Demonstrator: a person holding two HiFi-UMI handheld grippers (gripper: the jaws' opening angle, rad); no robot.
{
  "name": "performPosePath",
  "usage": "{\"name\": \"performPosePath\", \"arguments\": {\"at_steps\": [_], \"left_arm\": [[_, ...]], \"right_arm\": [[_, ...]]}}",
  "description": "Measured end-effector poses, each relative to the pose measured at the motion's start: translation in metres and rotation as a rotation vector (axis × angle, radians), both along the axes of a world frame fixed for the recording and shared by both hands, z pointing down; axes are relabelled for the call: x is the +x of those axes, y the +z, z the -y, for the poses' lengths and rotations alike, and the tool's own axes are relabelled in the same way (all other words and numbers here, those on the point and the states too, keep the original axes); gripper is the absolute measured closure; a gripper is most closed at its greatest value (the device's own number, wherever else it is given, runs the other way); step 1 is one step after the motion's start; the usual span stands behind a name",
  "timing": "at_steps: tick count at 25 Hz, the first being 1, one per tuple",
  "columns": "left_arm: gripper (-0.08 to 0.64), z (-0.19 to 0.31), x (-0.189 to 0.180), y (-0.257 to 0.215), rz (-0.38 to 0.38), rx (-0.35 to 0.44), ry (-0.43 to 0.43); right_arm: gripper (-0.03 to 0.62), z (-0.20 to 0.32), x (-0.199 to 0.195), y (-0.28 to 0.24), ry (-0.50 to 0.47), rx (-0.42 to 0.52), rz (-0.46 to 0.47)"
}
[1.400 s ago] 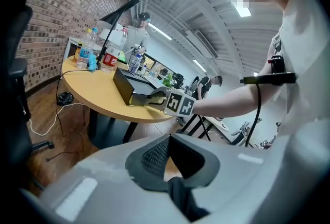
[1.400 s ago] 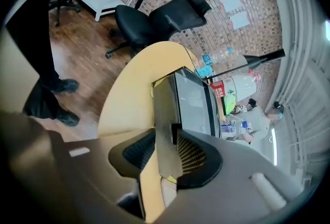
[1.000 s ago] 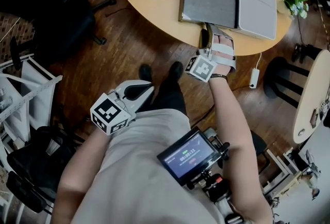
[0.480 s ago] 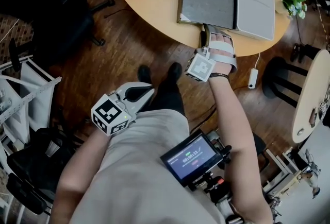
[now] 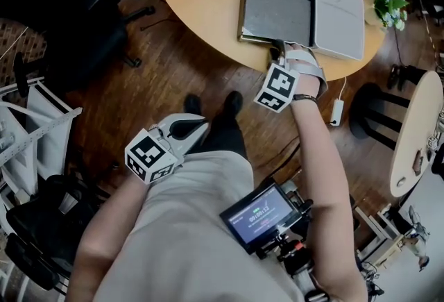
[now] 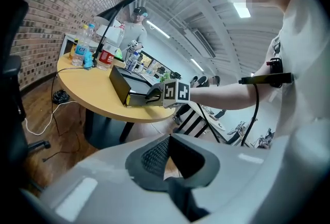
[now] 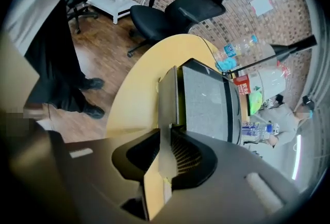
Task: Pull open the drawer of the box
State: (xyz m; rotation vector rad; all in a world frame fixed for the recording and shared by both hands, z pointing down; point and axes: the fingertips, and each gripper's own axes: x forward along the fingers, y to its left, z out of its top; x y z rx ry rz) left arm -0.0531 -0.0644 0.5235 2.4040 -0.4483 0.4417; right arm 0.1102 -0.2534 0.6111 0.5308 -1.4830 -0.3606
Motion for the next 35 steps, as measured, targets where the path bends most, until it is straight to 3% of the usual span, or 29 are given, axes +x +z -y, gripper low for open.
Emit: {"name": "performPosePath", "arguments": {"at_steps": [3,5,7,13,25,35], "left_arm": [[0.554,0.003,-0.006,-0.001,0.002,0.0,-0.021],[0.554,0.005,-0.009,-0.001,0.003,-0.001,-0.027],[0.554,0.006,-0.012,-0.001,0.005,-0.002,-0.031],[0.554,0.005,-0.009,-0.002,-0.001,0.002,-0.026],[0.554,0.01,-0.021,-0.008,-0.008,0.027,-0.039],[0.554,0.017,-0.008,-0.025,-0.034,0.078,-0.02]], "right_arm": [[0.518,0.003,0.002,0.0,0.013,0.15,-0.033],[0.508,0.004,0.002,0.003,0.03,0.173,-0.045],[0.491,0.005,0.001,0.007,0.026,0.151,-0.061],[0.538,0.003,0.0,0.008,0.018,0.039,-0.038],[0.549,-0.013,-0.004,0.008,0.036,-0.05,-0.037],[0.554,-0.037,-0.006,0.005,0.046,-0.132,-0.028]]}}
